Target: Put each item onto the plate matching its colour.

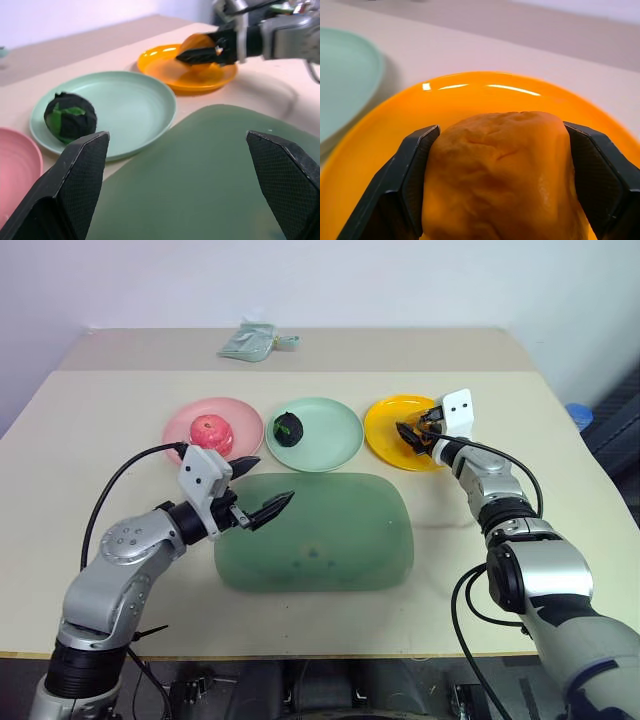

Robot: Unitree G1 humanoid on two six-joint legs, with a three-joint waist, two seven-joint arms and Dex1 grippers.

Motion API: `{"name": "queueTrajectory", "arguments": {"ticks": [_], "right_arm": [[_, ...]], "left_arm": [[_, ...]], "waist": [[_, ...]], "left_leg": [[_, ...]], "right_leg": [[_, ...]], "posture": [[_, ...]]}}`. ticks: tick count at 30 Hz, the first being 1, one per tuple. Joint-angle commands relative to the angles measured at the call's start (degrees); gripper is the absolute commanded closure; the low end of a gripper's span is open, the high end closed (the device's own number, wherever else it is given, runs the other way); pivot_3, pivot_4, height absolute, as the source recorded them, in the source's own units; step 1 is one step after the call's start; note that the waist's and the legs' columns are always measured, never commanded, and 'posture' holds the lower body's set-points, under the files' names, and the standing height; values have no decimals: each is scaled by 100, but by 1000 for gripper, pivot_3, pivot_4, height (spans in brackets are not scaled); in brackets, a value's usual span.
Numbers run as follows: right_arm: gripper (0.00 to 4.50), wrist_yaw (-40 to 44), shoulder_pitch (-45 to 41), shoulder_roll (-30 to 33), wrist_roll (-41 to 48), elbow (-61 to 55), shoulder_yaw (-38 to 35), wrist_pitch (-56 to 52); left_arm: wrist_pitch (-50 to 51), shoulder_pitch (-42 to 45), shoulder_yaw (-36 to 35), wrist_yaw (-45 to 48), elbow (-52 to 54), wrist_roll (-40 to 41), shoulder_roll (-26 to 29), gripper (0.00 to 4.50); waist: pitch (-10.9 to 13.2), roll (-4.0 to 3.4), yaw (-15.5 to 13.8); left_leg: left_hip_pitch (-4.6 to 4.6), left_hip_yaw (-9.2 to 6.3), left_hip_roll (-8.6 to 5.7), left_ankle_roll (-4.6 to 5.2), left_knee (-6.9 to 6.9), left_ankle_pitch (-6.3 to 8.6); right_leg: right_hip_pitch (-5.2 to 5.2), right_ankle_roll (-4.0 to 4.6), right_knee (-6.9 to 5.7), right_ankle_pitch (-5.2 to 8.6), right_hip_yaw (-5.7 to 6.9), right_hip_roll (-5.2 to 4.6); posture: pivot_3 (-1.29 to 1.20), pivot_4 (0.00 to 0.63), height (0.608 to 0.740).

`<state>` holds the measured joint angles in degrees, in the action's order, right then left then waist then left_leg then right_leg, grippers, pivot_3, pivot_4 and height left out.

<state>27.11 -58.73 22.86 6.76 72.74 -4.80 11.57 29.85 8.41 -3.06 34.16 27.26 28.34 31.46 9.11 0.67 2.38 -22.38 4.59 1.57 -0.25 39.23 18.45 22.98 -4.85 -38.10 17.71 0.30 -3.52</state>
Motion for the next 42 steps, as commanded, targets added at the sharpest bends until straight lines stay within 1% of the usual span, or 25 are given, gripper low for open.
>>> {"name": "queueTrajectory", "arguments": {"ticks": [1, 5, 9, 10, 13, 15, 19, 22, 25, 27, 31, 36, 42], "right_arm": [[39, 25, -156, 24, -69, -2, -137, 197], [39, 205, -80, 133, -85, -210, -197, 408], [39, 714, 147, 284, 173, -827, -398, 477], [39, 920, 353, 321, 266, -1257, -424, 423], [39, 1323, 1242, 431, 686, -3118, -497, -273], [39, 1453, 2137, 620, 868, -4644, -456, -859], [39, 1412, 3613, 934, 1216, -6914, -556, -1914], [39, 1305, 4464, 1071, 1472, -8020, -710, -2516], [39, 1214, 5195, 1159, 1513, -8634, -883, -2752], [39, 1275, 5732, 1236, 1478, -8914, -1006, -2725], [39, 1312, 6333, 1316, 1548, -9140, -1298, -2642], [39, 1433, 6770, 1297, 1566, -9110, -1576, -2447], [39, 1526, 6988, 1246, 1559, -8924, -1681, -2197]], "left_arm": [[-109, -79, -64, -56, 122, -77, -20, 0], [-299, -178, -141, -129, -36, -228, -78, 0], [-722, -237, -177, -337, -268, -606, -200, 0], [-820, -268, -166, -362, -343, -726, -191, 0], [-1012, -333, -245, -337, -575, -764, -250, 0], [-1202, -368, -274, -275, -765, -820, -249, 0], [-1700, -369, -371, -179, -1140, -866, -340, 0], [-1858, -409, -502, -33, -1267, -735, -384, 0], [-1909, -593, -628, 239, -1251, -638, -212, 0], [-1820, -772, -753, 368, -1186, -554, -72, 0], [-1574, -1120, -1009, 799, -857, -1, 165, 0], [-1376, -1340, -1181, 1060, -709, 222, 415, 0], [-1205, -1337, -1236, 1158, -665, 347, 570, 0]], "waist": [[0, 0, 18], [0, -1, 17], [1, -1, -1], [1, -1, -6], [0, -2, -41], [0, -2, -63], [-1, -4, -149], [-1, -4, -165], [-2, -3, -160], [-2, -3, -169], [-2, -3, -167], [-2, -3, -171], [-2, -3, -171]], "left_leg": [[0, 0, 0, -1, 0, 0], [0, 1, 1, -2, -1, -1], [0, 0, -2, -2, 0, -1], [0, 0, -1, -2, 0, -1], [0, -4, 0, -2, -3, -1], [0, -3, 0, -2, -4, -1], [-2, -3, 0, -1, -3, 0], [1, -3, 1, -1, -2, 0], [5, -2, 0, 0, -2, 0], [6, -3, 0, 0, -5, 0], [4, -3, -1, 4, -5, 3], [29, -6, 0, 26, -5, 15], [29, -5, -1, 26, -5, 15]], "right_leg": [[0, 0, 0, 0, 0, 0], [1, 0, 1, 0, 0, 1], [1, 0, 2, 0, 0, -1], [0, 0, 2, 0, 0, -1], [-2, 0, 2, 0, 1, -2], [-2, -1, 1, 0, 1, -2], [1, -1, 3, 0, -1, -5], [0, -1, 4, 0, -1, -5], [-3, -1, 5, 0, -2, -5], [-2, 0, 5, 0, -2, -4], [-5, 0, 11, 0, -3, -6], [-29, 1, 11, 0, -2, -7], [-30, 1, 12, 0, -2, -7]], "posture": [[0, 150, 740], [0, 150, 740], [0, 150, 740], [0, 150, 740], [0, 150, 740], [0, 150, 740], [0, 150, 740], [0, 150, 740], [0, 150, 740], [0, 150, 740], [0, 150, 740], [0, 150, 740], [0, 150, 740]]}}
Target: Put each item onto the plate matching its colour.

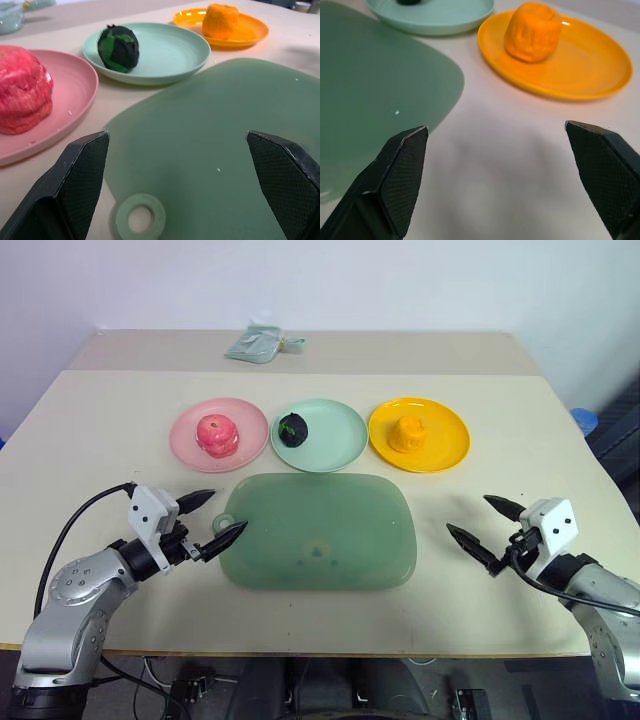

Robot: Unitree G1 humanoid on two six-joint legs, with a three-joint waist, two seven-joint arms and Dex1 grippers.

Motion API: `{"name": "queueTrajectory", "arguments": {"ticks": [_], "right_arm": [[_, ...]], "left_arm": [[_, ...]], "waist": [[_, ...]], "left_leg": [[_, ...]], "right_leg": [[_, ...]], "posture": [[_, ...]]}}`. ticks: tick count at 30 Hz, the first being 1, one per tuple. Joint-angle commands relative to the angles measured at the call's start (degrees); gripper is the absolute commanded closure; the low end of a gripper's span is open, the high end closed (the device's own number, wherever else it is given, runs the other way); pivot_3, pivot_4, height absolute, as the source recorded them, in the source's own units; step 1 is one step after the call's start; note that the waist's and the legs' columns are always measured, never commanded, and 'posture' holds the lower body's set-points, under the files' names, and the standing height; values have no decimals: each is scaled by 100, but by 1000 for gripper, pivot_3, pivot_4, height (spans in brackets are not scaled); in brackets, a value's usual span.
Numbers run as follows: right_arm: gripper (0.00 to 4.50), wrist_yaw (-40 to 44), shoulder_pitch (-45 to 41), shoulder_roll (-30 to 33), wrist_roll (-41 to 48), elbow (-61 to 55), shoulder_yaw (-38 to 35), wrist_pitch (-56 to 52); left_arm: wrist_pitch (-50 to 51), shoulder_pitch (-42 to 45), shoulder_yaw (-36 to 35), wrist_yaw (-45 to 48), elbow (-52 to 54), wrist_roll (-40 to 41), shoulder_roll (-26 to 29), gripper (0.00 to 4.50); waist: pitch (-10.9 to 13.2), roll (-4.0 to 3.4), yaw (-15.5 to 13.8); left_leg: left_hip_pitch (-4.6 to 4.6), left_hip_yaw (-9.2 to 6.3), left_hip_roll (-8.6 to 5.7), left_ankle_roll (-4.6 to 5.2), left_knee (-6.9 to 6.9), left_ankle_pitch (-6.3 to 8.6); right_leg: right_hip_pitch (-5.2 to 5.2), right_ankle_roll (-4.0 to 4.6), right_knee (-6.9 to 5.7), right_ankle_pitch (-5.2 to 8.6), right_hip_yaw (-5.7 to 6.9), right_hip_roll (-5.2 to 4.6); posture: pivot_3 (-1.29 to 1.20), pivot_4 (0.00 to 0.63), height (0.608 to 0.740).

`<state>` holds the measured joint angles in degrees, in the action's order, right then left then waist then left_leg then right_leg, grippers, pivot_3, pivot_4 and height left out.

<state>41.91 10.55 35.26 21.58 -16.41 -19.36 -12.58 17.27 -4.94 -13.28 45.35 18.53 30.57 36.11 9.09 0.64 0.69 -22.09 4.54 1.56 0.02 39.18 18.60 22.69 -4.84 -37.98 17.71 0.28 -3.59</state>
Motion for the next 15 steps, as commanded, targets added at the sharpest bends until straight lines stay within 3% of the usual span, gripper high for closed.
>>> {"name": "queueTrajectory", "arguments": {"ticks": [1, 15], "right_arm": [[39, 53, 81, 4, 86, 28, -251, 249], [39, 54, 66, -42, 83, 209, -237, 426]], "left_arm": [[90, 12, -240, 33, 215, 150, 122, 0], [314, 85, -302, 45, 284, 226, 207, 0]], "waist": [[0, 0, -2], [0, 0, -2]], "left_leg": [[0, 0, 0, 0, 0, 0], [0, 0, -1, -3, 0, -2]], "right_leg": [[0, 0, 0, 0, 0, 0], [0, 0, 0, 0, 0, 0]], "posture": [[0, 150, 740], [0, 150, 740]]}}
